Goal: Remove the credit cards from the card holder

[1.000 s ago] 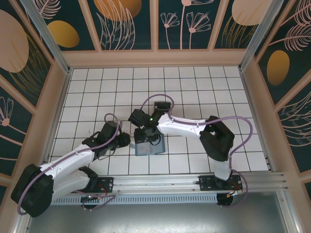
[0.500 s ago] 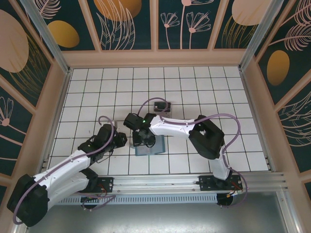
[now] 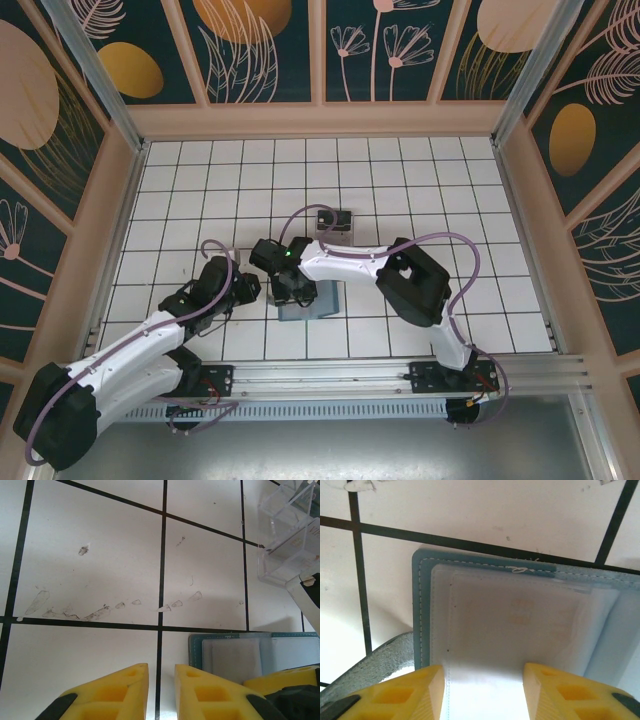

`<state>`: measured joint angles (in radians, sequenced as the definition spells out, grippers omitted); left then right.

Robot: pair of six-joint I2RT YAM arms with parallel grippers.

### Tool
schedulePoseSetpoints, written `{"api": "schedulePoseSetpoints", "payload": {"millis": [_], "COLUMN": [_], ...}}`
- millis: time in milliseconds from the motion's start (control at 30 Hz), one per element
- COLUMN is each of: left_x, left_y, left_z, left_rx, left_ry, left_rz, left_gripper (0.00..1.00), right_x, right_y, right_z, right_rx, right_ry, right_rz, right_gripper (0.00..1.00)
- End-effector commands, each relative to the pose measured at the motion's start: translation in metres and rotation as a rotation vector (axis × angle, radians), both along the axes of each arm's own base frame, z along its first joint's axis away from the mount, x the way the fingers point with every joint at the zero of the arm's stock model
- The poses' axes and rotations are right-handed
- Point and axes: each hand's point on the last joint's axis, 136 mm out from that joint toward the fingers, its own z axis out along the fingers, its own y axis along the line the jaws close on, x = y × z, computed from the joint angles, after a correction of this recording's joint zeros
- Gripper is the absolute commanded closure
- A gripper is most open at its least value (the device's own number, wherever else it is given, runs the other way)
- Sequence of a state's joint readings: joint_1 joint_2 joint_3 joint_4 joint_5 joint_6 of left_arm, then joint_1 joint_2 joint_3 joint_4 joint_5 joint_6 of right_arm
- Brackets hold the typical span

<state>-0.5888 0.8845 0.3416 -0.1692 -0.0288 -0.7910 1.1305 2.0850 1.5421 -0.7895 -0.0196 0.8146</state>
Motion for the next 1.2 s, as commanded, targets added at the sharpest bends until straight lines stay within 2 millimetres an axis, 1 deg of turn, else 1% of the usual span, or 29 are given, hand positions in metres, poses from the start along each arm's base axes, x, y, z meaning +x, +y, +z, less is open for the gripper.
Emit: {"api": "schedulePoseSetpoints", "payload": {"millis": [0, 100, 167, 367, 400, 433, 700, 867, 967, 1033, 1167], "left_x": [-0.003, -0.003, -0.002, -0.001, 0.000, -0.001, 0.001, 0.002, 0.002, 0.002, 0.002], "left_y": [0.005, 0.004, 0.003, -0.001, -0.002, -0.002, -0.003, -0.004, -0.004, -0.004, -0.004], "left_z": [-0.004, -0.003, -0.001, 0.003, 0.005, 0.005, 0.007, 0.007, 0.007, 0.007, 0.008], "left_rx": [0.008, 0.007, 0.003, -0.008, -0.012, -0.012, -0.017, -0.015, -0.015, -0.014, -0.014], "left_ry": [0.012, 0.013, 0.009, 0.003, 0.002, 0.002, -0.004, -0.003, -0.003, -0.004, -0.003], "left_rz": [0.017, 0.016, 0.010, -0.006, -0.008, -0.011, -0.010, -0.014, -0.014, -0.014, -0.015], "left_gripper": [0.77, 0.78, 0.78, 0.78, 0.78, 0.78, 0.78, 0.78, 0.78, 0.78, 0.78], "right_x": [-0.003, -0.002, -0.002, 0.000, 0.001, 0.001, 0.003, 0.001, 0.000, 0.000, -0.003], "right_y": [-0.017, -0.017, -0.016, -0.014, -0.013, -0.012, -0.009, -0.001, 0.002, 0.002, -0.001], "right_z": [-0.017, -0.015, -0.014, -0.010, -0.008, -0.007, 0.015, 0.018, 0.015, 0.010, -0.003], "right_rx": [-0.105, -0.100, -0.095, -0.083, -0.076, -0.074, -0.062, -0.045, -0.047, -0.056, -0.080], "right_ry": [-0.006, -0.010, -0.014, -0.023, -0.026, -0.027, -0.058, -0.055, -0.046, -0.040, -0.023], "right_rz": [-0.006, -0.004, -0.005, -0.001, -0.002, -0.001, 0.002, 0.014, 0.024, 0.029, 0.037], "right_gripper": [0.57, 0.64, 0.70, 0.91, 0.92, 0.91, 0.68, 0.59, 0.51, 0.48, 0.46]}}
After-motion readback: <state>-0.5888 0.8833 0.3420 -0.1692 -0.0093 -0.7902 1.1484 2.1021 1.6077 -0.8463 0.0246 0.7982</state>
